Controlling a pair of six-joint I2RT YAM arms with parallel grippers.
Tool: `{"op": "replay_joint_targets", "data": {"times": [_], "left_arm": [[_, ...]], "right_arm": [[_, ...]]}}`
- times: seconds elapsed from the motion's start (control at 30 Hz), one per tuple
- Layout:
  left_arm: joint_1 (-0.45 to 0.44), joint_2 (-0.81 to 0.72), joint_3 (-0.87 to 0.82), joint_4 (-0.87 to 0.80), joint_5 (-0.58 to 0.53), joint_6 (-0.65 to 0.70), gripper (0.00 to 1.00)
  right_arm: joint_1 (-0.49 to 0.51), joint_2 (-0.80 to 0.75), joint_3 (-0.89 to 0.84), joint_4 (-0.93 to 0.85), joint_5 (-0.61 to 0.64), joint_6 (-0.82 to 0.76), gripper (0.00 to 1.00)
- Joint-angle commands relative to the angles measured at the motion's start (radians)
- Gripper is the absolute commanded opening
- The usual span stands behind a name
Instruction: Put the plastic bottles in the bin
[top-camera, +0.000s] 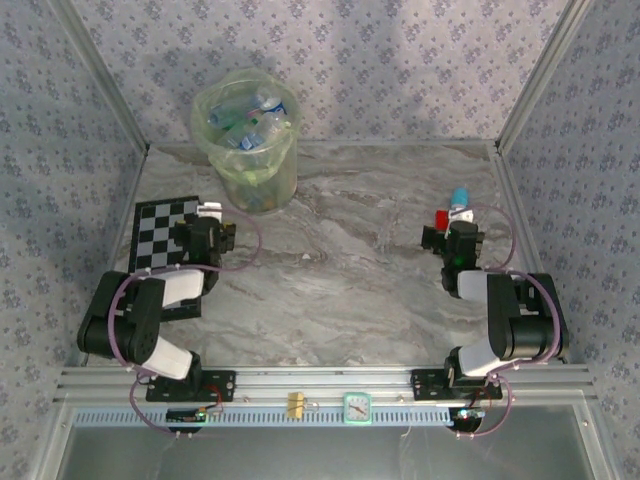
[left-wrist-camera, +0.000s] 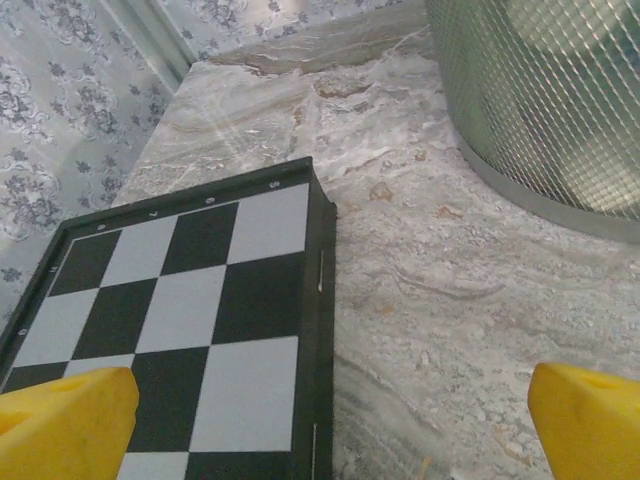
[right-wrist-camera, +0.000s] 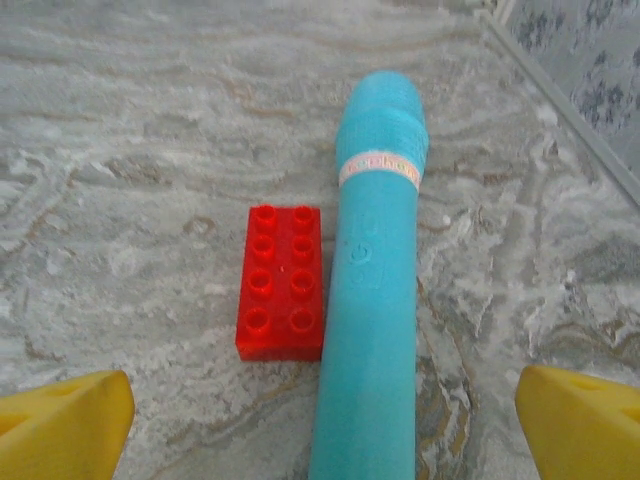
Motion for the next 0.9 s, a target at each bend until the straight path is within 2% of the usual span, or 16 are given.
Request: {"op": "replay_joint_targets", "data": {"times": [0.0,0.07,0.17,0.23,0.27,0.3,0.33,0.37,0.43,0.5,0.87], "left_arm": [[0.018,-0.009,-0.051,0.160,0.073,0.027,1.00],[0.032,-0.022,-0.094,0.224,0.090,0.012,1.00],[0.092,-0.030,-0.164,0.335,0.145,-0.051,1.00],[0.156,0.017,-0.201,0.425,0.213,-0.118,1.00],[0.167,0.076,-0.213,0.535,0.213,-0.118,1.00],[0.166,0.082,-0.211,0.544,0.210,-0.112,1.00],[0.161,0.036,-0.192,0.416,0.212,-0.119,1.00],[0.162,0.021,-0.175,0.375,0.225,-0.119,1.00],[0.158,0.064,-0.161,0.419,0.201,-0.109,1.00],[0.161,0.037,-0.124,0.296,0.212,-0.121,1.00],[0.169,0.046,-0.106,0.275,0.231,-0.119,1.00]], "right_arm": [[-0.005,0.053,-0.066,0.244,0.010,-0.018,1.00],[-0.003,0.031,-0.049,0.164,0.021,-0.012,1.00],[0.000,0.033,-0.050,0.180,0.027,-0.015,1.00],[0.002,0.035,-0.051,0.183,0.030,-0.017,1.00],[0.002,0.035,-0.052,0.186,0.030,-0.017,1.00],[0.001,0.036,-0.053,0.189,0.031,-0.018,1.00],[0.002,0.034,-0.052,0.185,0.030,-0.017,1.00],[0.001,0.035,-0.053,0.188,0.031,-0.018,1.00],[0.001,0.036,-0.053,0.188,0.030,-0.018,1.00],[0.001,0.035,-0.053,0.188,0.032,-0.018,1.00],[0.002,0.035,-0.049,0.183,0.032,-0.018,1.00]]}}
